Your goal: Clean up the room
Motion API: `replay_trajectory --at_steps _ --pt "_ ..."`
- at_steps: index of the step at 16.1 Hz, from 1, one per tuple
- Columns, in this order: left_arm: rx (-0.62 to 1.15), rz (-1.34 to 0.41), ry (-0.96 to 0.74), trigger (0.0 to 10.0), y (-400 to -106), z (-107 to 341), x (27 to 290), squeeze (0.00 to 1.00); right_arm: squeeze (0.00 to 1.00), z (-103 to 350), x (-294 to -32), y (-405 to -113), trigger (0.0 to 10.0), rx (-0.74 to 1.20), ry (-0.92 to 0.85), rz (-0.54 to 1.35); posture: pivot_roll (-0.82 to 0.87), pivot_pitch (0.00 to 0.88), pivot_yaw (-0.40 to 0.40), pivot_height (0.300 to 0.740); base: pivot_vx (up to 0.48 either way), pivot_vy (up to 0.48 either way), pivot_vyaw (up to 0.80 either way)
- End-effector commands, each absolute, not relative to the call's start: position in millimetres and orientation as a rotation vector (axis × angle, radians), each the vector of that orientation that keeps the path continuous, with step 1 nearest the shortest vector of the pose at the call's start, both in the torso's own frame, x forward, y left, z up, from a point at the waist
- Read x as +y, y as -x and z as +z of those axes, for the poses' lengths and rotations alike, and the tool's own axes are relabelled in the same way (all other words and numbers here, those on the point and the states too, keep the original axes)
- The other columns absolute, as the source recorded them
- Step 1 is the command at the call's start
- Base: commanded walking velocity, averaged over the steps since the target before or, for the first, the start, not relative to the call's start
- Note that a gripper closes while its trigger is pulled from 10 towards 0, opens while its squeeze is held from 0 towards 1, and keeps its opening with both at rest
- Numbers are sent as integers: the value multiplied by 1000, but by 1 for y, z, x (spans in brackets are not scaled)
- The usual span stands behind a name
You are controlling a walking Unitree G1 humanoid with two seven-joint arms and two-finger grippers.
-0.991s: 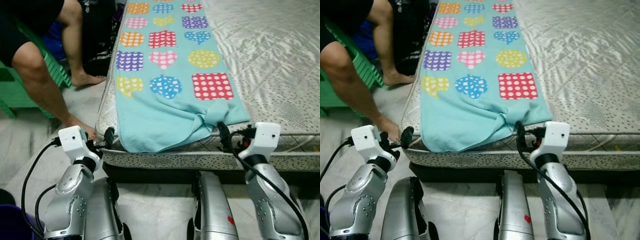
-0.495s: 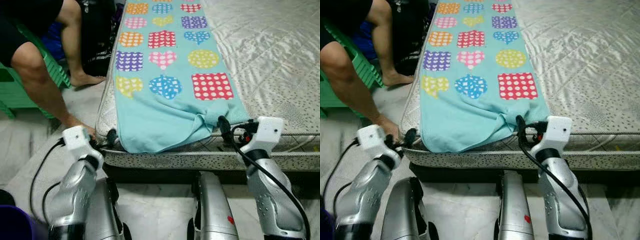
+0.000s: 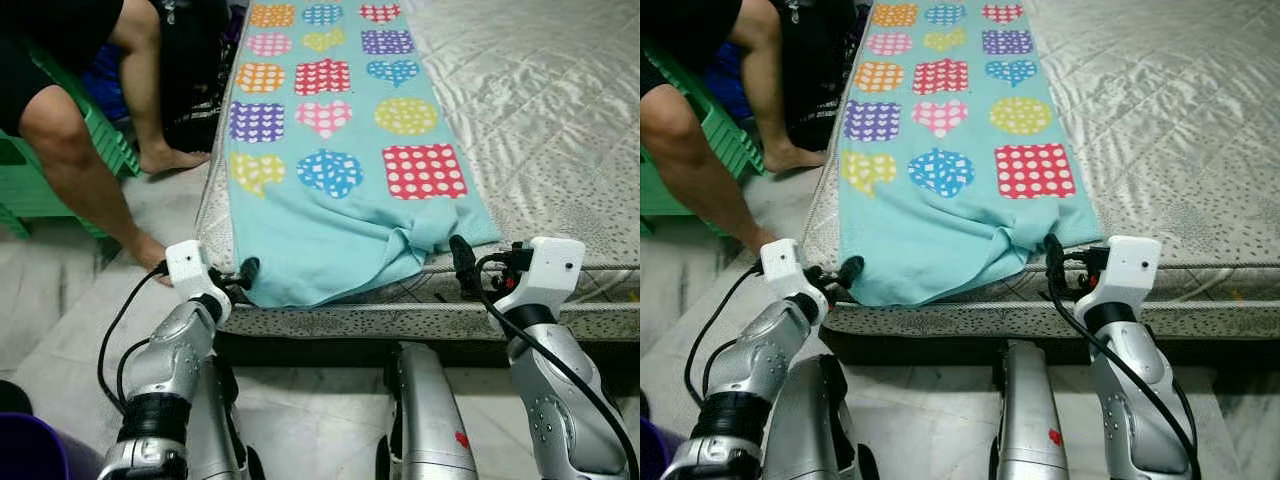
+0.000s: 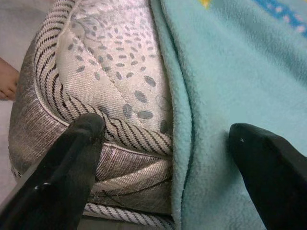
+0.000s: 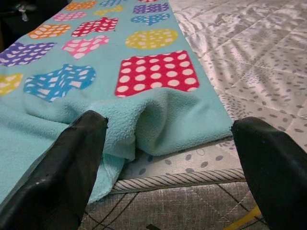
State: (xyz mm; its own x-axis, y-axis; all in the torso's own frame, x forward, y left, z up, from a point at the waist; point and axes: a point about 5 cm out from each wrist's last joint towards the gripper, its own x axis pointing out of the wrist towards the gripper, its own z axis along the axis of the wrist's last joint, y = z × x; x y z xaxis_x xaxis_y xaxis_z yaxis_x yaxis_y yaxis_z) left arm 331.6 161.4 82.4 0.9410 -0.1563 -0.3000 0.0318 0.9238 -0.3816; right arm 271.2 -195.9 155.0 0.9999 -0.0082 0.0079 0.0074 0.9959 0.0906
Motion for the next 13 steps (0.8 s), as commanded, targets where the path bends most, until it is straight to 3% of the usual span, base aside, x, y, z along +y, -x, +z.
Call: replay_trajectory --at_steps 1,2,3,13 --pt "432 -142 377 9451 -326 64 155 0 0 159 -194 -268 10000 -16 -82 4 -170 144 52 472 0 0 0" --pt "441 -140 375 3686 -325 62 156 0 0 158 -193 -267 10000 -15 -78 8 -170 144 52 472 0 0 0" --pt "452 -135 386 0 -326 59 158 0 0 158 -193 -267 10000 -13 -78 10 -168 144 52 472 0 0 0" --pt "449 -136 340 0 -339 64 168 0 0 158 -193 -270 10000 -15 -67 -6 -165 146 54 472 0 0 0"
